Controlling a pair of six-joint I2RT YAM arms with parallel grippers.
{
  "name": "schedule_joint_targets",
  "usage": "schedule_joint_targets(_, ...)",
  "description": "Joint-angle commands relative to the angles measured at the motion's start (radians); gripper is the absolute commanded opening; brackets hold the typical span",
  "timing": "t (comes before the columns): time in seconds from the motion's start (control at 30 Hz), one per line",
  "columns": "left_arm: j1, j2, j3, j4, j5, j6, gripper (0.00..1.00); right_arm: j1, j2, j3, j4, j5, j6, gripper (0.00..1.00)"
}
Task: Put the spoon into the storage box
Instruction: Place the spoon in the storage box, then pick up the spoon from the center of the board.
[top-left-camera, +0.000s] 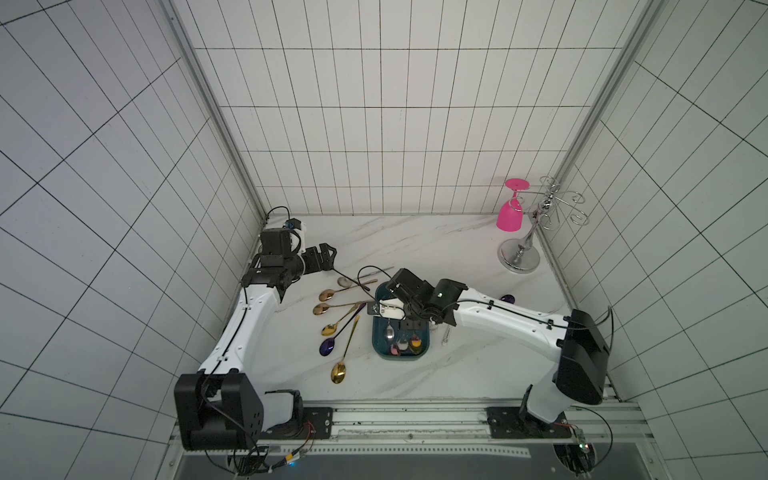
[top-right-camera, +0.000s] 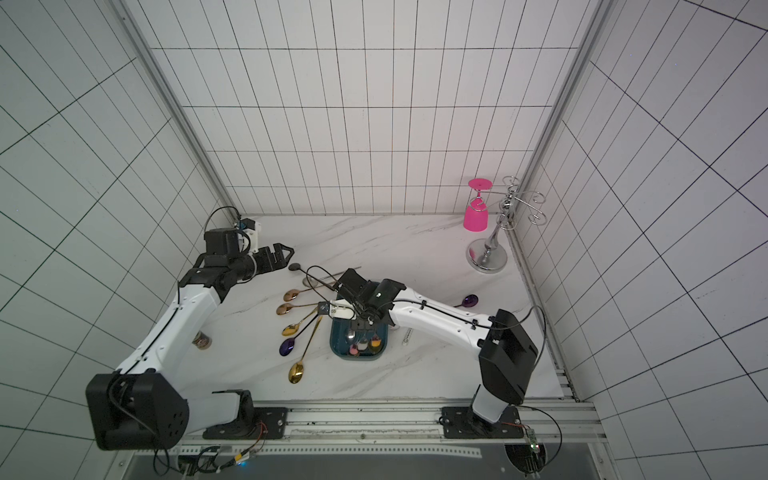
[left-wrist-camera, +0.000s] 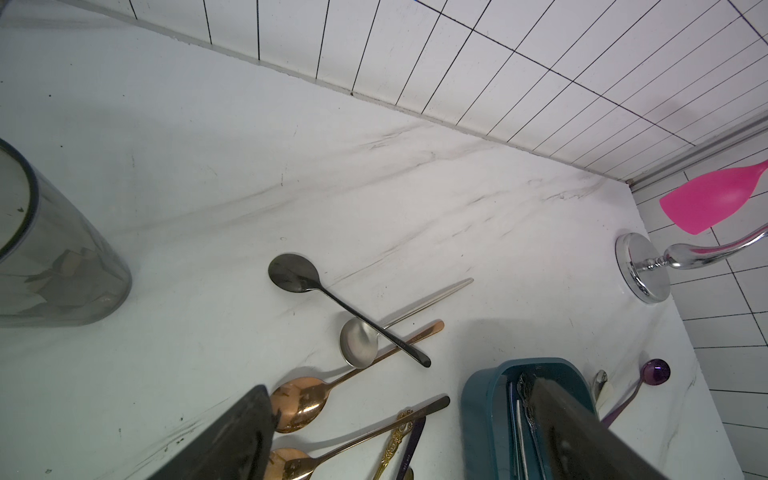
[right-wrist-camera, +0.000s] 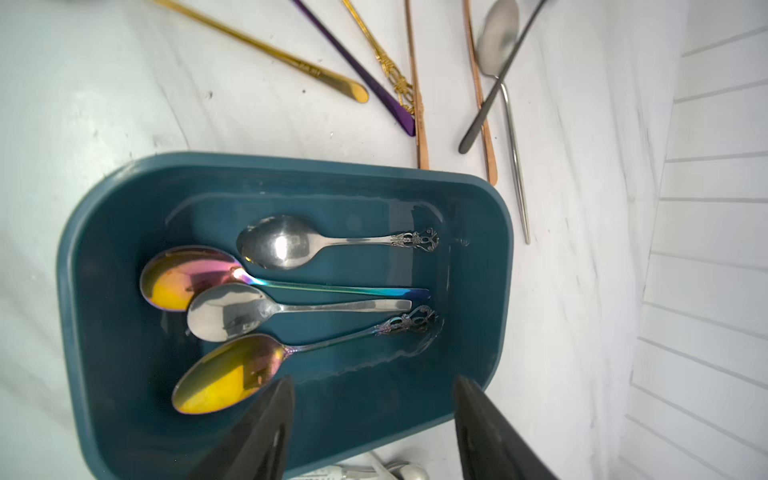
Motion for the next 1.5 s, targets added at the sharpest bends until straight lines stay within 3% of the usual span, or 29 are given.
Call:
schedule_joint_targets(0.0, 0.009, 0.005, 0.006, 0.012, 0.003, 0.010, 0.98, -0.001, -0.062, -0.028, 0.037, 0.022, 0.252, 0.65)
schedule_joint_targets(0.17, 0.010, 0.011, -0.002, 0.013, -0.011, 0.074, 0.98, -0.035, -0.133, -0.062, 0.054, 0.092, 0.358, 0.67)
schedule_joint_targets(0.4, 0.009, 0.025, -0.003, -0.013, -0.076, 0.081, 0.98, -0.144, -0.293, -0.152, 0.078, 0.045, 0.480, 0.76)
schedule_joint_targets(0.43, 0.009, 0.028, -0.009, -0.008, -0.069, 0.053, 0.98, -0.163, -0.319, -0.167, 0.082, 0.038, 0.493, 0.98)
schedule_joint_targets(0.67, 0.008, 0.076, -0.088, 0.105, 0.069, -0.181, 0.95, -0.270, -0.479, -0.257, 0.093, 0.029, 0.525, 0.99)
schedule_joint_targets(0.97, 0.009, 0.198, -0.171, 0.313, 0.114, -0.446, 0.84, -0.372, -0.638, -0.361, 0.104, 0.084, 0.572, 0.99)
schedule_joint_targets(1.47, 0.010, 0.558, 0.077, 0.188, 0.168, -0.523, 0.57, -0.437, -0.713, -0.405, 0.104, 0.076, 0.581, 0.98)
